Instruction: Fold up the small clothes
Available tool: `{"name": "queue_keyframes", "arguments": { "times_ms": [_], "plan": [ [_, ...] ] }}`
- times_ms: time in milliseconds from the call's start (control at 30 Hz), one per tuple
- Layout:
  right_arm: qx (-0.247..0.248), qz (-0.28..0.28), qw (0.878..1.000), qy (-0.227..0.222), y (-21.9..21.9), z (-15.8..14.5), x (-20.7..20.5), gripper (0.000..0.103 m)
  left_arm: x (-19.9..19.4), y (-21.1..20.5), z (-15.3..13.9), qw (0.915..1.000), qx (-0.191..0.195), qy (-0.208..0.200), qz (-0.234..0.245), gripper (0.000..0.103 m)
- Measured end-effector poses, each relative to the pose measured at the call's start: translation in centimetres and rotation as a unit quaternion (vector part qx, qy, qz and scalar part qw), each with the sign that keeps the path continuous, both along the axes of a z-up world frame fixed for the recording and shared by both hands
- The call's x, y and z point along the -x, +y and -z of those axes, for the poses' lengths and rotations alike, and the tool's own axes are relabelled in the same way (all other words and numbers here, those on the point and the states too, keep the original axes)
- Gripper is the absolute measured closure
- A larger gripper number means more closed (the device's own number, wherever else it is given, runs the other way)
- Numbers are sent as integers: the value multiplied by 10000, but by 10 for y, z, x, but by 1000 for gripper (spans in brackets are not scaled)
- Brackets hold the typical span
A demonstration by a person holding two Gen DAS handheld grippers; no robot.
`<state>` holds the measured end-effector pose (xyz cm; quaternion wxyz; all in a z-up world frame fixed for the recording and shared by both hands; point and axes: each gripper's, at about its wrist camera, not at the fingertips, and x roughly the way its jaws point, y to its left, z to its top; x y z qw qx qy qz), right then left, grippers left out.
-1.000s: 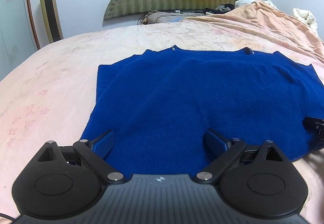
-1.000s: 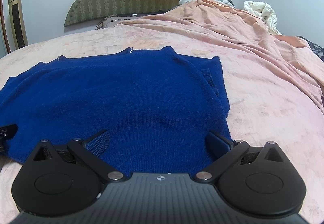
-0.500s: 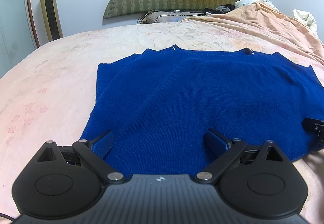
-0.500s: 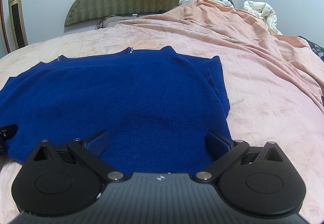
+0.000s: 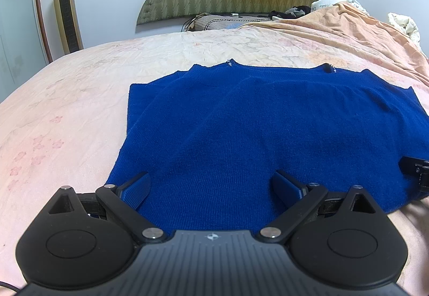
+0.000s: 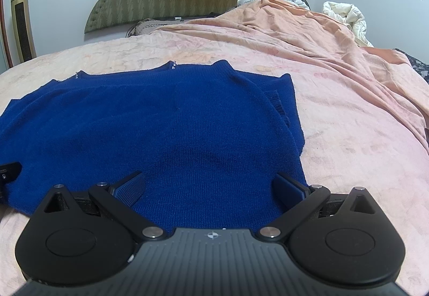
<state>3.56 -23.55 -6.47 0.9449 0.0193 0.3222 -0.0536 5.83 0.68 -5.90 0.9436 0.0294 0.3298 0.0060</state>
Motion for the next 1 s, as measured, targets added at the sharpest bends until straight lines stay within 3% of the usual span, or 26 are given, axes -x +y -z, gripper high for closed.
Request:
{"name": "queue_keyframes", "arguments": {
  "times_ms": [833,1000],
  "plan": [
    [9,-2,10000,8,1,2,0,0,2,-1,-1,10000,-45,17,8,3],
    [47,-2,10000,18,3,2,0,0,1,12,-19,9981,207,350,456,3]
  ]
}}
